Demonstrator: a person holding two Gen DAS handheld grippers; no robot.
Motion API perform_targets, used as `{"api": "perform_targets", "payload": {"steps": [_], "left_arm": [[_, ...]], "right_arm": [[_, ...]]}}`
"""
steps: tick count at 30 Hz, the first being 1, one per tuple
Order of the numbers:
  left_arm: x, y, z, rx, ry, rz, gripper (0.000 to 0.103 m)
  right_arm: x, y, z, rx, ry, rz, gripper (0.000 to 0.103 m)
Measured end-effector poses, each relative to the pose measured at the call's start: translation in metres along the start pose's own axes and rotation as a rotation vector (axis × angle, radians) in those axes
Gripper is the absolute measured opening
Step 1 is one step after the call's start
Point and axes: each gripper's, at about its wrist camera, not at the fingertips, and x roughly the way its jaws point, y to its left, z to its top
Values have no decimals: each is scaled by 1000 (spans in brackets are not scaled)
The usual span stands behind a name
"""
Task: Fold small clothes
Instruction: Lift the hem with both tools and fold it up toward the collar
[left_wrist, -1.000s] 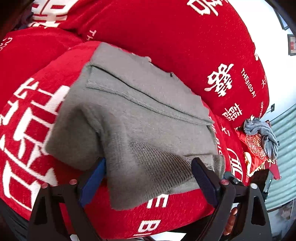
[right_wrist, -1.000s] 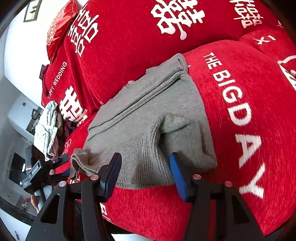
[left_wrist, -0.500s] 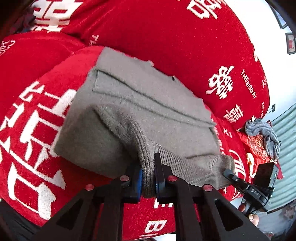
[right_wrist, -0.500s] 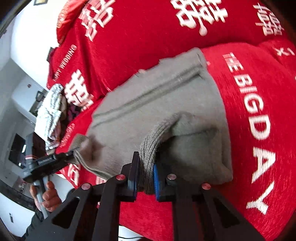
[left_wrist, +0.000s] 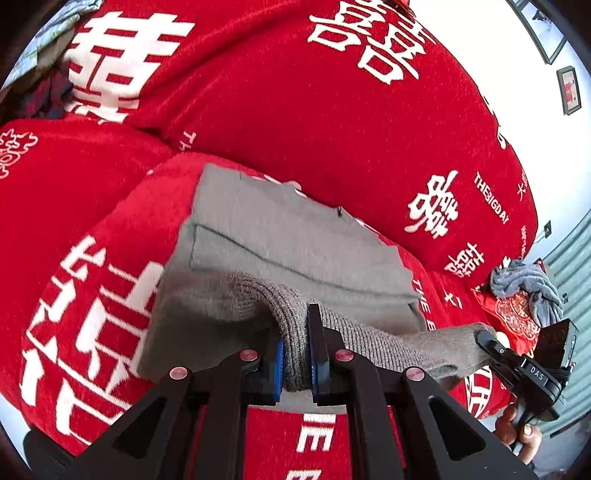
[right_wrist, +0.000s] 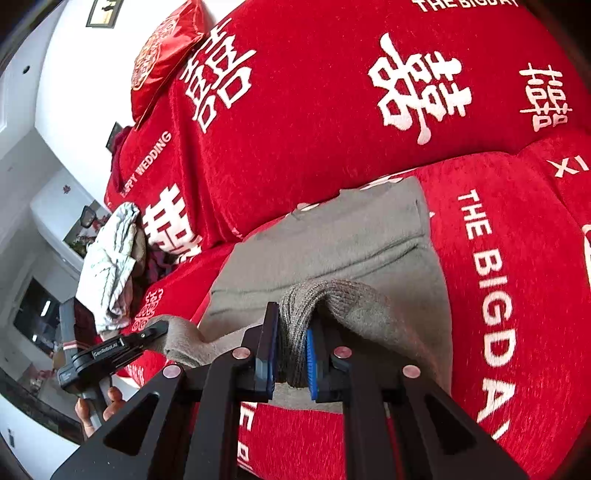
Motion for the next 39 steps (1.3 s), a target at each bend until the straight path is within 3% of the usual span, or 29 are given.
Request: {"api": "perform_targets", "payload": {"steps": [15, 39], "left_arm": [[12, -4, 41, -5, -34, 32, 12], [55, -20, 100, 26, -18, 100, 12]], "right_arm": [[29, 4, 48, 32, -22, -127, 14], [71, -4, 105, 41, 0, -181, 14]]}}
